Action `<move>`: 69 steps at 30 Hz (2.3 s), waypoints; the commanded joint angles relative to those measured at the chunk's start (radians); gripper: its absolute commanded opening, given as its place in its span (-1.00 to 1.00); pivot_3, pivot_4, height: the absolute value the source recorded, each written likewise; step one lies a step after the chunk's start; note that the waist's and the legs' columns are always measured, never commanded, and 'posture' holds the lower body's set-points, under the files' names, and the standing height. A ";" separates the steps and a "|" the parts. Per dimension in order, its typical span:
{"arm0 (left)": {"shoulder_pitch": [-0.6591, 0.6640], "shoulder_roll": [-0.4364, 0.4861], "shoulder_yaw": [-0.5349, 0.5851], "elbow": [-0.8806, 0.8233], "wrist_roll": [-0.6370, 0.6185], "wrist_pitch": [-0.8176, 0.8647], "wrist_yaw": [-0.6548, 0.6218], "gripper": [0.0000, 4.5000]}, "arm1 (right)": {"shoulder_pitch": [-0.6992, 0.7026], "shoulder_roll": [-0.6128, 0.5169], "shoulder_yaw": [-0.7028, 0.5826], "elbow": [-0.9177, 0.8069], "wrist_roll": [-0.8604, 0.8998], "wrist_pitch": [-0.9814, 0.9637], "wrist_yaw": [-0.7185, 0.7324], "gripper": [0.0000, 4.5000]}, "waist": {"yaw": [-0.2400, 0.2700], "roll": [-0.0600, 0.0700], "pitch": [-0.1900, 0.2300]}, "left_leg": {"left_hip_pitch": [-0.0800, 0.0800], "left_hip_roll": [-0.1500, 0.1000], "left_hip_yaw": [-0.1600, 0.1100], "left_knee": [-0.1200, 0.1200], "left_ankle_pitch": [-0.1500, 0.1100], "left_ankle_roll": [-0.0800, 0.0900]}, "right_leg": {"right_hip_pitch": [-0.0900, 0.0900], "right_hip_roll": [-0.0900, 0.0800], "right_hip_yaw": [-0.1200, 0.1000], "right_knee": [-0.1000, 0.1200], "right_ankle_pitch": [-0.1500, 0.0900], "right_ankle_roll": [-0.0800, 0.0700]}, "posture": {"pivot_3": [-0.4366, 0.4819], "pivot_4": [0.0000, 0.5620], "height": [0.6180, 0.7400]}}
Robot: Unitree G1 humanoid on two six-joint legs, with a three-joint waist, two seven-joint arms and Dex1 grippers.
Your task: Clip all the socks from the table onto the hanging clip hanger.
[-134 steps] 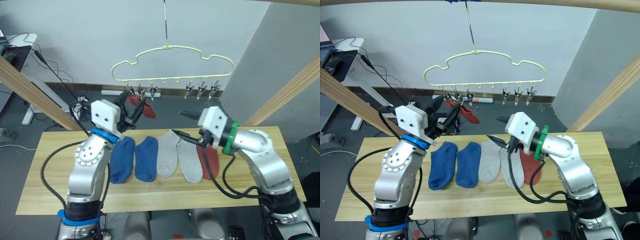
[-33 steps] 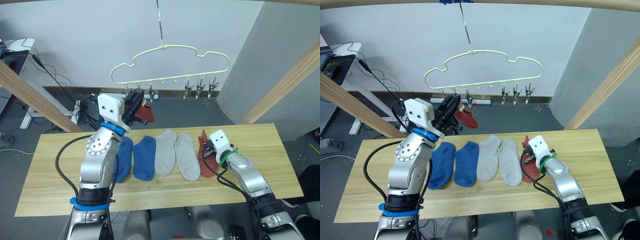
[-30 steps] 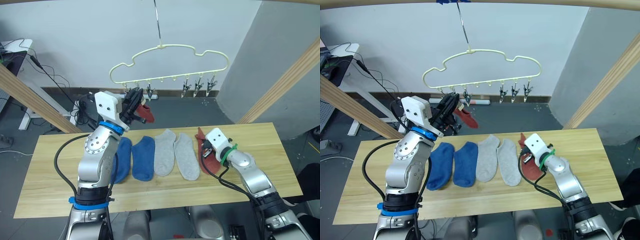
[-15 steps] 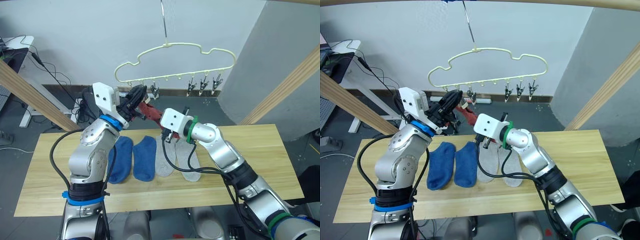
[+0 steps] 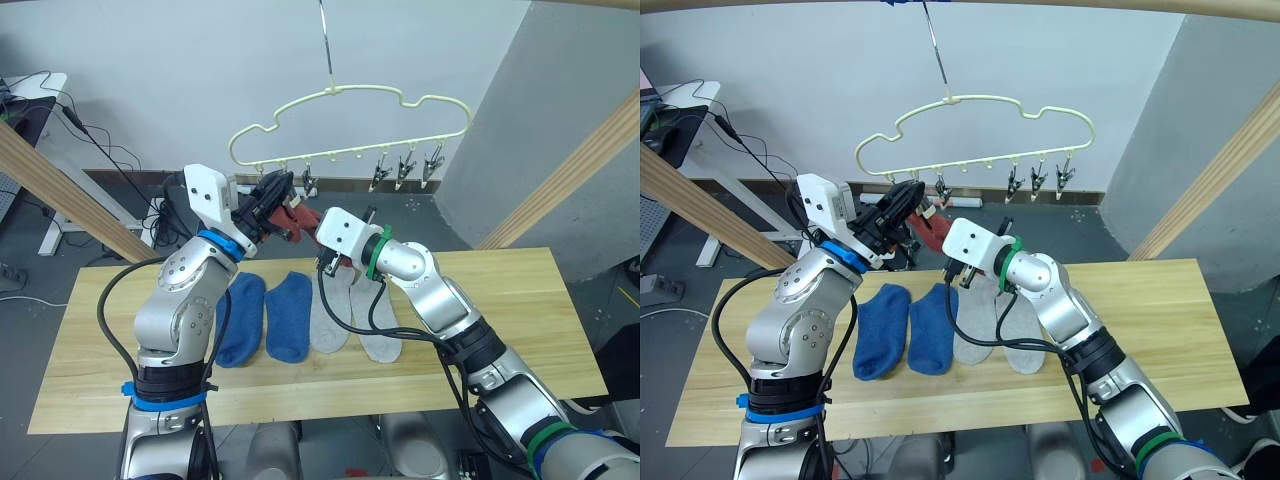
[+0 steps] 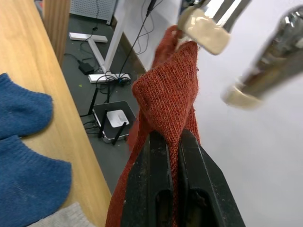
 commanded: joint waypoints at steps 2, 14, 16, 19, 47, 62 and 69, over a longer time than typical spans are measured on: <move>-0.012 -0.001 0.006 -0.055 -0.010 -0.021 -0.004 -0.95 | -0.026 0.026 -0.019 -0.049 0.004 -0.027 -0.015 -1.00 | -0.001 0.000 0.000 | 0.000 0.000 0.000 0.000 0.000 0.000 | 0.000 0.000 0.000 0.000 0.000 0.000 | -0.54 0.09 0.88; -0.005 -0.004 0.002 -0.057 -0.006 -0.020 0.001 -0.95 | -0.040 0.056 -0.014 -0.056 0.007 -0.035 -0.012 -1.00 | -0.001 0.000 0.000 | 0.000 0.000 0.000 0.000 0.000 0.000 | 0.000 0.000 0.000 0.000 0.000 0.000 | -0.53 0.10 0.88; -0.002 -0.004 0.004 -0.055 -0.005 -0.022 0.002 -0.95 | -0.042 0.060 -0.016 -0.055 0.008 -0.035 -0.012 -1.00 | -0.001 0.000 0.000 | 0.000 0.000 0.000 0.000 0.000 0.000 | 0.000 0.000 0.000 0.000 0.000 0.000 | -0.53 0.10 0.88; 0.000 -0.004 0.011 -0.050 -0.003 -0.021 0.010 -0.95 | -0.045 0.064 -0.020 -0.052 0.010 -0.035 -0.013 -1.00 | -0.001 0.000 0.000 | 0.000 0.000 0.000 0.000 0.000 0.000 | 0.000 0.000 0.000 0.000 0.000 0.000 | -0.53 0.10 0.88; 0.083 0.082 0.025 -0.099 0.007 -0.016 -0.038 0.19 | -0.004 0.060 -0.036 -0.109 0.049 0.042 0.028 0.11 | -0.003 0.000 0.000 | 0.000 0.000 0.000 0.000 0.000 0.000 | 0.000 0.000 0.000 0.000 0.000 0.000 | -0.52 0.06 0.88; 0.147 0.000 -0.107 -0.061 0.255 -0.324 -0.013 0.19 | 0.252 -0.223 -0.222 -0.578 0.290 0.251 0.221 0.11 | 0.001 0.000 0.000 | 0.000 0.000 0.001 0.000 0.000 0.000 | 0.000 -0.001 0.001 -0.001 0.000 0.000 | -0.57 0.06 0.88; 0.136 -0.073 -0.117 0.016 0.314 -0.380 0.048 0.19 | 0.272 -0.285 -0.287 -0.618 0.319 0.311 0.195 0.11 | -0.005 0.000 0.000 | 0.001 0.000 0.001 0.000 0.000 0.000 | 0.001 0.001 0.001 -0.001 0.000 0.000 | -0.64 0.05 0.88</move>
